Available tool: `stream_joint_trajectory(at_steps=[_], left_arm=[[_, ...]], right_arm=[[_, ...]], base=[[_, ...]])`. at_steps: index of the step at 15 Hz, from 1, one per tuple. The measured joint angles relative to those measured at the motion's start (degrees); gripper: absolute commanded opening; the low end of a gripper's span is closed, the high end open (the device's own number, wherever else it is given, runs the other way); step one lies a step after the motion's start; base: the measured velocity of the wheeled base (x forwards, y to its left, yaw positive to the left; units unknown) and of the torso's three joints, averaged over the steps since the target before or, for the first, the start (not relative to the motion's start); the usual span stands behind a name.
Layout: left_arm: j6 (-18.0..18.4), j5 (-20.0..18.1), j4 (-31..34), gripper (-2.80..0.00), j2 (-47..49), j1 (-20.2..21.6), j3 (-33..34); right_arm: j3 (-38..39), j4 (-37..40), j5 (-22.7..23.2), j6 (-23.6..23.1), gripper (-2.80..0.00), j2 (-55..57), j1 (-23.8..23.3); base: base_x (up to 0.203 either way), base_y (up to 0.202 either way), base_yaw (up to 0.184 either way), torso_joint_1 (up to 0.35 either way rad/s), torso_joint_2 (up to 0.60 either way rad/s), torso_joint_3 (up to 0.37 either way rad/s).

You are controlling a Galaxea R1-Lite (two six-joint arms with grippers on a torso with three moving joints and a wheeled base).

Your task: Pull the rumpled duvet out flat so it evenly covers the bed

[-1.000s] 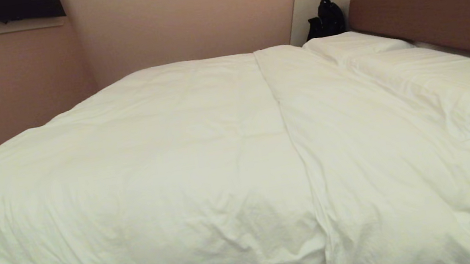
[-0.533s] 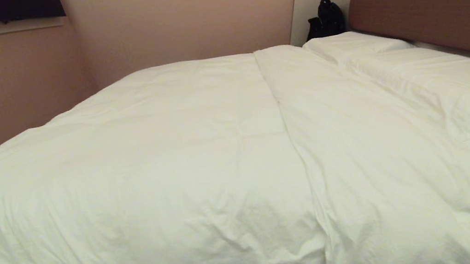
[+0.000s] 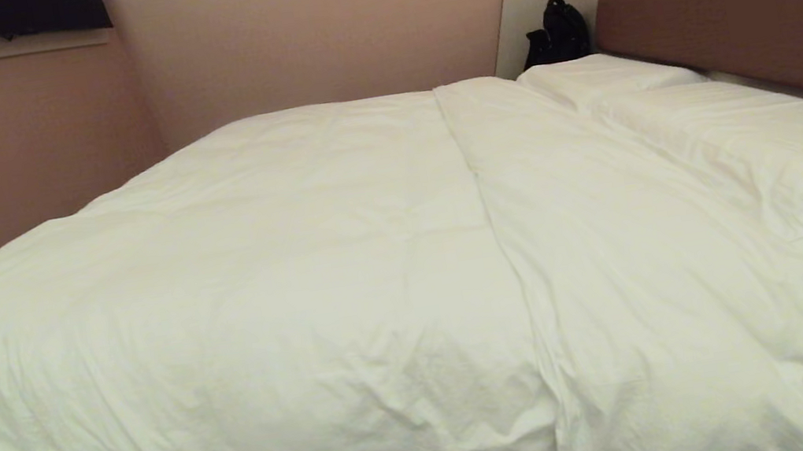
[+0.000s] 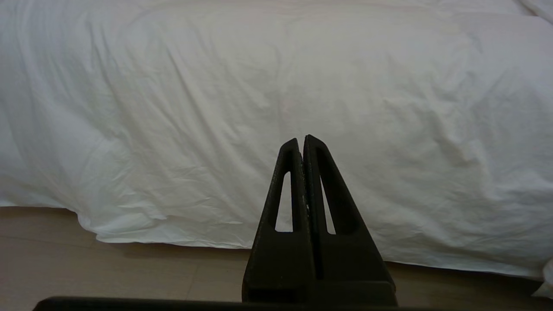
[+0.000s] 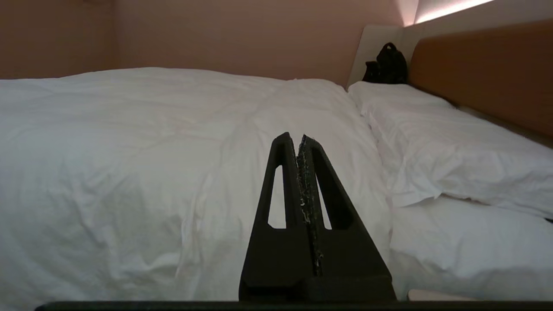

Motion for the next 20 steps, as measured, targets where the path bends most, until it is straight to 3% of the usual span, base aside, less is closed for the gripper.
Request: stream_joint_trajectory(at_steps=[13, 20], left_arm=[[0.0, 0.0, 0.0, -2.8, 0.0, 0.0, 0.0], [0.0, 0.0, 0.0, -2.8, 0.0, 0.0, 0.0]], right_arm=[[10.7, -10.8, 0.3, -2.3, -2.8, 0.0, 0.0], [16.3, -11.9, 0.4, -2.2, -2.8, 0.0, 0.0]], base=[[0.0, 0.0, 0.0, 0.0, 0.0, 0.0], [0.0, 0.0, 0.0, 0.0, 0.0, 0.0]])
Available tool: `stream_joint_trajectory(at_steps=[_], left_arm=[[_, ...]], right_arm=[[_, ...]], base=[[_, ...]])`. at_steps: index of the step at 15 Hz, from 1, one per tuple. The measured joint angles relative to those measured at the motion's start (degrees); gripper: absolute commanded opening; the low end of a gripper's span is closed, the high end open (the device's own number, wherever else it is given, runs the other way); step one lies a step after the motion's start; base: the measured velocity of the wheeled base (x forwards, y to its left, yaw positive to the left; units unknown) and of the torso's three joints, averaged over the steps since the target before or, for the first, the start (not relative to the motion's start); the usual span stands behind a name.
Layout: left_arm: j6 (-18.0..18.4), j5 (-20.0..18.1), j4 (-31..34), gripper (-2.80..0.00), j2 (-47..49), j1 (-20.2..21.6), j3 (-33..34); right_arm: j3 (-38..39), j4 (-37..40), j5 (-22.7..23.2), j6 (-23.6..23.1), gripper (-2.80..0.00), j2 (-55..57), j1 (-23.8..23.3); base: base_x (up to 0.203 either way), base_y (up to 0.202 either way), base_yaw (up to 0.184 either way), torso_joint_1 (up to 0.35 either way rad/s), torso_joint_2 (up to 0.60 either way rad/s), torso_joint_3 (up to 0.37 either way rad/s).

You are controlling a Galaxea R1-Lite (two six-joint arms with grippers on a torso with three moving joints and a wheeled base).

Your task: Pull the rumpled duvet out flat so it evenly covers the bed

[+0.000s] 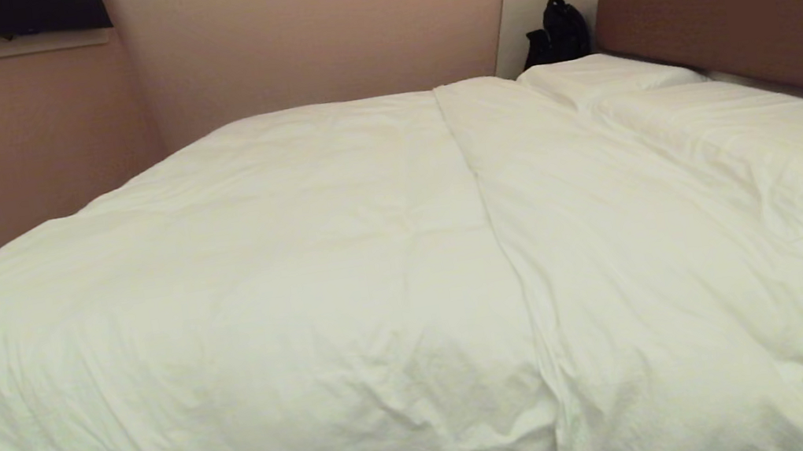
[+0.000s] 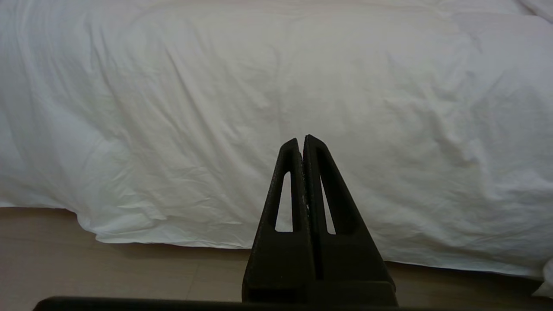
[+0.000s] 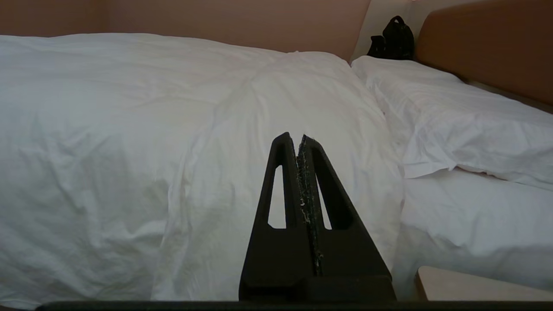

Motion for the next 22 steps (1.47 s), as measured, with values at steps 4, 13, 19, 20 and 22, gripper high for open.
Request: stream_joint_trajectory(at_steps=[4, 13, 19, 20, 22], left_arm=[[0.0, 0.0, 0.0, -2.8, 0.0, 0.0, 0.0], [0.0, 0.0, 0.0, -2.8, 0.0, 0.0, 0.0], [0.0, 0.0, 0.0, -2.8, 0.0, 0.0, 0.0], [0.0, 0.0, 0.0, -2.8, 0.0, 0.0, 0.0], [0.0, 0.0, 0.0, -2.8, 0.0, 0.0, 0.0]], right_arm=[[4.6, -0.9, -0.1, 0.3, -2.8, 0.0, 0.0], [5.3, 0.8, -0.4, 3.8, -2.8, 0.0, 0.0], [5.3, 1.4, -3.8, 4.6, -2.8, 0.0, 0.0], [5.3, 1.8, -4.7, 4.6, -2.8, 0.0, 0.0], [5.3, 3.5, -6.5, 4.8, -2.8, 0.0, 0.0]], base=[[0.0, 0.0, 0.0, 0.0, 0.0, 0.0], [0.0, 0.0, 0.0, 0.0, 0.0, 0.0], [0.0, 0.0, 0.0, 0.0, 0.0, 0.0], [0.0, 0.0, 0.0, 0.0, 0.0, 0.0], [0.0, 0.0, 0.0, 0.0, 0.0, 0.0]])
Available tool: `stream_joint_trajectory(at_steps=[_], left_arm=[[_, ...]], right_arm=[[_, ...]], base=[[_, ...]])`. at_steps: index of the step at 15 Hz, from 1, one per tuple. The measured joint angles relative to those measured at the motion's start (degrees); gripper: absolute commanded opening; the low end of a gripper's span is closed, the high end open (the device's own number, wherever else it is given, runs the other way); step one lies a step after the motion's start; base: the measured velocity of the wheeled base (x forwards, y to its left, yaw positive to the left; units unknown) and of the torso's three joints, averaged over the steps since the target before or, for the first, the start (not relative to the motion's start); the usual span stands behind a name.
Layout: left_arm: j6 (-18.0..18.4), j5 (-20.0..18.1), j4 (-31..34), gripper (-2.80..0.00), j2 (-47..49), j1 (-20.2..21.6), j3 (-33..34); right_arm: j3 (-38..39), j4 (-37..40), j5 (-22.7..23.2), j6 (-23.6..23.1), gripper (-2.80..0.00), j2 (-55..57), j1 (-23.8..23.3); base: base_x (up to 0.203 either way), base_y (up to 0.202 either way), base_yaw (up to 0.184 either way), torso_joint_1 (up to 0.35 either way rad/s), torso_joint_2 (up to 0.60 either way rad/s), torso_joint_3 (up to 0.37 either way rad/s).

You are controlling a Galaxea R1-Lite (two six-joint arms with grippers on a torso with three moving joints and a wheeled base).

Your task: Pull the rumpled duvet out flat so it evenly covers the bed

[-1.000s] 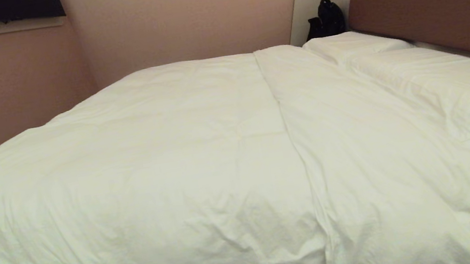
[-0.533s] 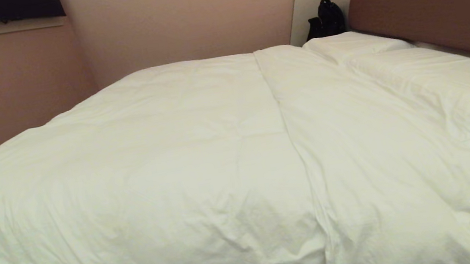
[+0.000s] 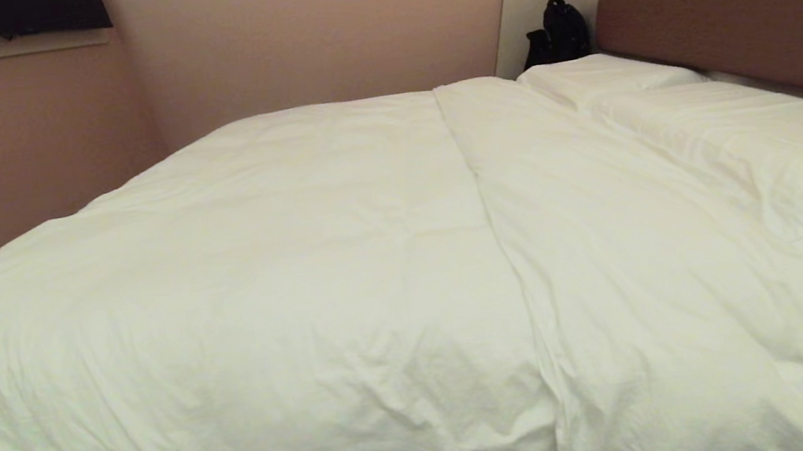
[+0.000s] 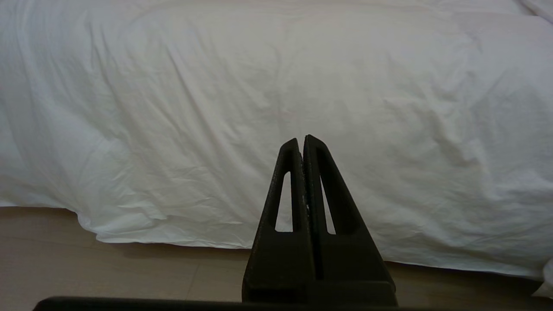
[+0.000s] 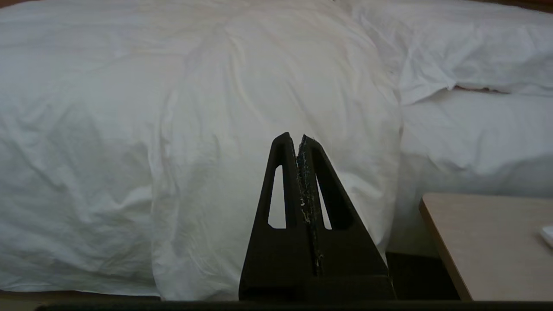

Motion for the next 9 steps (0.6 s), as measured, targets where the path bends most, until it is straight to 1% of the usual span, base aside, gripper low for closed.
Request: stream_joint_trajectory(at_steps=[2, 4, 9], left_arm=[[0.0, 0.0, 0.0, -2.8, 0.0, 0.0, 0.0], [0.0, 0.0, 0.0, -2.8, 0.0, 0.0, 0.0], [0.0, 0.0, 0.0, -2.8, 0.0, 0.0, 0.0]], right_arm=[[0.0, 2.5, -1.3, 0.4, -2.8, 0.0, 0.0], [0.0, 4.0, -1.6, 0.7, -2.8, 0.0, 0.0], [0.0, 4.7, -1.7, 0.7, -2.8, 0.0, 0.0]], base=[[0.0, 0.0, 0.0, 0.0, 0.0, 0.0], [0.0, 0.0, 0.0, 0.0, 0.0, 0.0], [0.0, 0.0, 0.0, 0.0, 0.0, 0.0]])
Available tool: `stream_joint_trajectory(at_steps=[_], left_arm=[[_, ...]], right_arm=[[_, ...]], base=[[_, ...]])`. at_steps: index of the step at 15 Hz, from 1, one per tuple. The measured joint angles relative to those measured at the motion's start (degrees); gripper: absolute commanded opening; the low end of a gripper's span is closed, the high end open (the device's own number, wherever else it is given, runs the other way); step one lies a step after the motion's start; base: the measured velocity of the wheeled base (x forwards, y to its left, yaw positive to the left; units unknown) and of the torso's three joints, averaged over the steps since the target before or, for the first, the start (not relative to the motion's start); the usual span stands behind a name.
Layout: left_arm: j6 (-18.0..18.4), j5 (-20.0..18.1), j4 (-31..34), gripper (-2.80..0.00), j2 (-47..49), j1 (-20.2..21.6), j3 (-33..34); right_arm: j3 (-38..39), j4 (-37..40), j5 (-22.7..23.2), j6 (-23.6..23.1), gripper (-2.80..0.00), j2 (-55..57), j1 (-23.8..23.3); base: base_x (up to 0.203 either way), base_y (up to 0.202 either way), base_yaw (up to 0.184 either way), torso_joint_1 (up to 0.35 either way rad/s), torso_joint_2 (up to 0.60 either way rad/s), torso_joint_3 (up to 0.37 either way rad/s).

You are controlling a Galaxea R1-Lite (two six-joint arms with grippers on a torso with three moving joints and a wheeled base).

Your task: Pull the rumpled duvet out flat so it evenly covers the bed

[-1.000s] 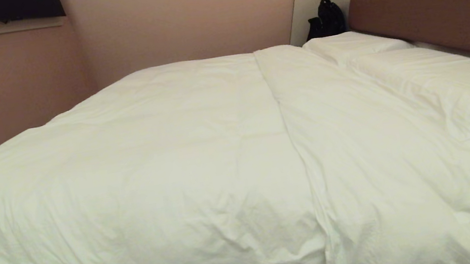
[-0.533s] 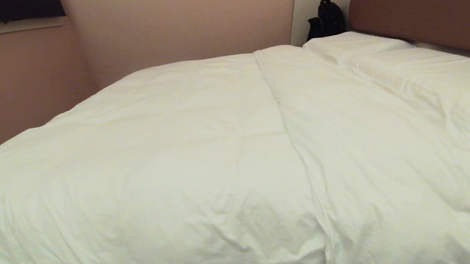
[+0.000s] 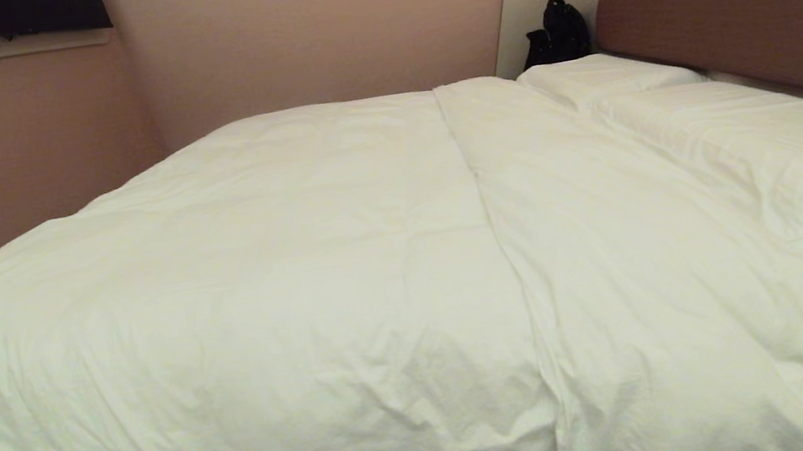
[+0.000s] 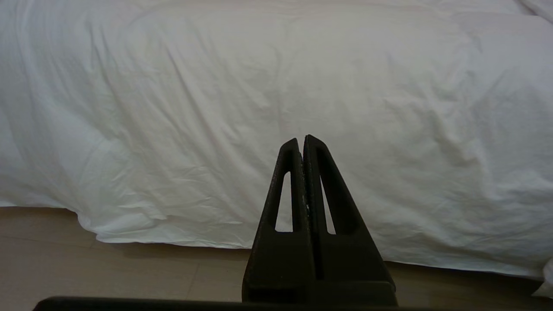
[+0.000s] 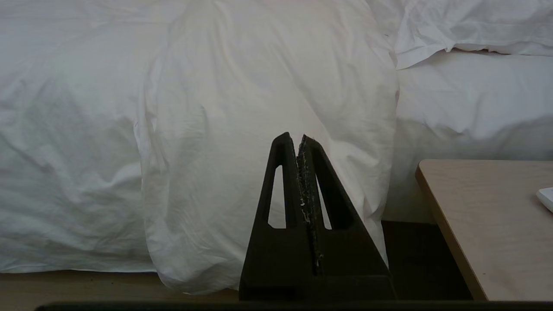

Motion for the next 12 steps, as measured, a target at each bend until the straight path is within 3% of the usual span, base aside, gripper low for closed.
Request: stream_joint_trajectory(at_steps=[12], left_arm=[[0.0, 0.0, 0.0, -2.8, 0.0, 0.0, 0.0]], right_arm=[[0.0, 0.0, 0.0, 0.0, -2.8, 0.0, 0.0]], base=[[0.0, 0.0, 0.0, 0.0, 0.0, 0.0]])
